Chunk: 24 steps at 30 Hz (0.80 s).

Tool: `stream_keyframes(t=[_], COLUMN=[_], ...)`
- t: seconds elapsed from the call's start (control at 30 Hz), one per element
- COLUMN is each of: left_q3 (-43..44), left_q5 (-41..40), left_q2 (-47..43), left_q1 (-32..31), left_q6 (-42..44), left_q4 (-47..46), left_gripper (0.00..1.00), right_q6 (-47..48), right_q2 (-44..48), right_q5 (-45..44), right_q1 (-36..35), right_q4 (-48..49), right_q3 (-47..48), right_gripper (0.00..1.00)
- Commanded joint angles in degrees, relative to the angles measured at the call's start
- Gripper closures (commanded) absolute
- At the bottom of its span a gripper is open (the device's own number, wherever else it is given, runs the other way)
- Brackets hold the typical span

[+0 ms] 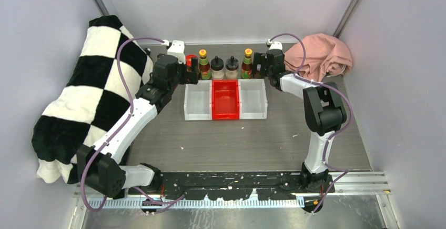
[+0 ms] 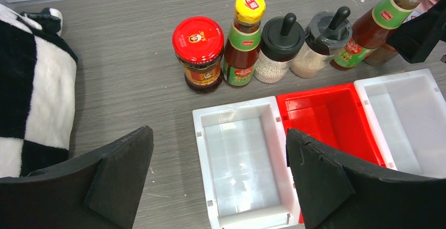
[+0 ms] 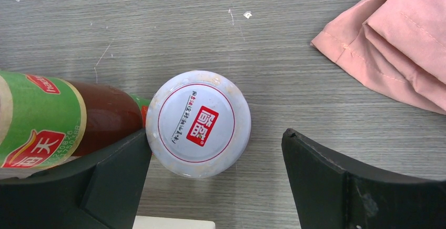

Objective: Organize the condiment bottles
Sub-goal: Pick up the bottle from the center of the board.

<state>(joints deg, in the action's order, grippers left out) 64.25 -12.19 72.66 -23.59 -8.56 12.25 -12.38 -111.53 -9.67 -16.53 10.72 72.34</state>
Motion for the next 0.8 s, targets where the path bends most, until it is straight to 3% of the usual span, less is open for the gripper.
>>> stream_keyframes(t=[0.0,0.77], left_q3=[0.7,0.7], left_q5=[0.4,0.5], left_q2=[0.0,0.0], left_q1=[0.1,0.1], left_q6=[0.1,-0.1], left_q4=[-3.1,-3.0], left_gripper=[0.03,0.03], right_q6=[-0.2,0.8], right_q2=[-0.7,-2.0], right_q5=[0.6,0.0], right_q1=[0.6,2.6], right_q4=[1.9,0.6], right_q3=[2.5,3.0], right_gripper=[0.03,0.03])
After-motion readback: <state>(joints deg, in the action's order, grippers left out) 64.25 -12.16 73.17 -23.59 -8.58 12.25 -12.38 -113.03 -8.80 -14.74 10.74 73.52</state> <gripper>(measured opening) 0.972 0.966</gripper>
